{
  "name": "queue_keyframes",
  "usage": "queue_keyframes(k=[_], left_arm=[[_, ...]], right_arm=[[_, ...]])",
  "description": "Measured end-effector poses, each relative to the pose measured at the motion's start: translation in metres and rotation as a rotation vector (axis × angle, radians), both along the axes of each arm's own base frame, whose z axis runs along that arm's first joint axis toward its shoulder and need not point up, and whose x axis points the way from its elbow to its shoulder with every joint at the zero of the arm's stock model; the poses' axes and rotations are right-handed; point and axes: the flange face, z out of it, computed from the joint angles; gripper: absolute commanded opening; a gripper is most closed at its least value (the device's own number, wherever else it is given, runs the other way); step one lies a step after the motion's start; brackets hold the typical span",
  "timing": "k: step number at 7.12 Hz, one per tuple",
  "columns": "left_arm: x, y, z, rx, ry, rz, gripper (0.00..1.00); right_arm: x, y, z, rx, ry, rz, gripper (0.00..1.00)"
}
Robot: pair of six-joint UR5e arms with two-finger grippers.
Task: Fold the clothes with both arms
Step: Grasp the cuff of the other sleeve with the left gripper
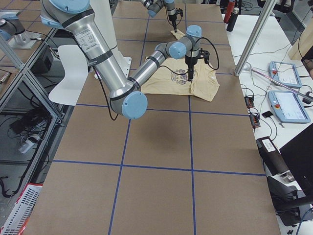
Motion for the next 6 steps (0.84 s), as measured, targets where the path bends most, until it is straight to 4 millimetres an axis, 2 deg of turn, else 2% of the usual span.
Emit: queue_keyframes(k=[4, 6], left_arm=[[0.006, 0.003, -0.006, 0.007, 0.008, 0.013, 0.0], [0.006, 0.004, -0.027, 0.029, 0.038, 0.019, 0.0]], right_arm=[[0.001, -0.001, -0.001, 0.001, 0.0, 0.003, 1.0], [0.003, -0.001, -0.001, 0.002, -0.002, 0.005, 1.0]])
